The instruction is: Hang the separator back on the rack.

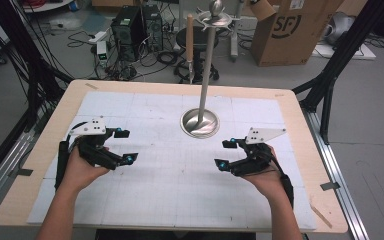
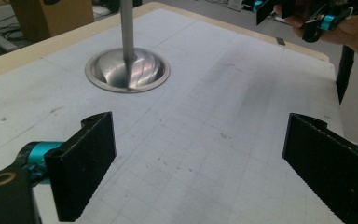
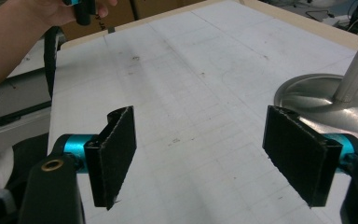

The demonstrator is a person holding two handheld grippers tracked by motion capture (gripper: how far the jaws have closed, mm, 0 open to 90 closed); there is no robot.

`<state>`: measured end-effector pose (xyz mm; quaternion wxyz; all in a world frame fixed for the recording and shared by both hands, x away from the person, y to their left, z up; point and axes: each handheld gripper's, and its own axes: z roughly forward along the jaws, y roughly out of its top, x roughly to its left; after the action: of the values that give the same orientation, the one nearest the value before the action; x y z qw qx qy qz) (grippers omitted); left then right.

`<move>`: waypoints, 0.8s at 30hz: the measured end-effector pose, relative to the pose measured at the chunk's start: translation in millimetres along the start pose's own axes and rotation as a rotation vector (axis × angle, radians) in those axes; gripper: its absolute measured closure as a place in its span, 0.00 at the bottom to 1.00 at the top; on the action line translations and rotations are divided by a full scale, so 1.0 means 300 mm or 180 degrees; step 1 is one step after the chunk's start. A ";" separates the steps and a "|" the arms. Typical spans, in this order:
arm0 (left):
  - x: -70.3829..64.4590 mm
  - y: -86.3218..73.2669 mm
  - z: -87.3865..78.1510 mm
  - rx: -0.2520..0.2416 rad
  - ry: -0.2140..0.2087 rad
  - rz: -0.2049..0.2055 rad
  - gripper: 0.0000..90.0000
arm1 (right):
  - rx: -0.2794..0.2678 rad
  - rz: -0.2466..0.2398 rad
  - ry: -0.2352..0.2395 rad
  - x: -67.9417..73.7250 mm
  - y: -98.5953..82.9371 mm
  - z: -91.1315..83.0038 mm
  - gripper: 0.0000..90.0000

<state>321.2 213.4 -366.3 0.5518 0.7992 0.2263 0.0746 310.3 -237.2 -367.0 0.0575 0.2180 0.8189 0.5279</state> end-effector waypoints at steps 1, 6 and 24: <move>0.001 -0.002 0.000 0.0004 -0.0002 -0.0005 0.11 | 0.0008 0.0008 0.0004 -0.001 -0.001 0.003 0.28; -0.006 -0.001 -0.007 -0.0047 -0.0028 -0.0009 0.11 | 0.0041 -0.0007 -0.0002 -0.002 -0.006 0.013 0.28; -0.003 -0.019 -0.010 -0.0035 -0.0038 -0.0046 0.11 | 0.0032 0.0021 -0.0003 -0.006 -0.005 0.017 0.28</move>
<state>317.6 217.3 -370.3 0.5580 0.7949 0.2284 0.0670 313.0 -234.0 -370.8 0.0551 0.2212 0.8208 0.5238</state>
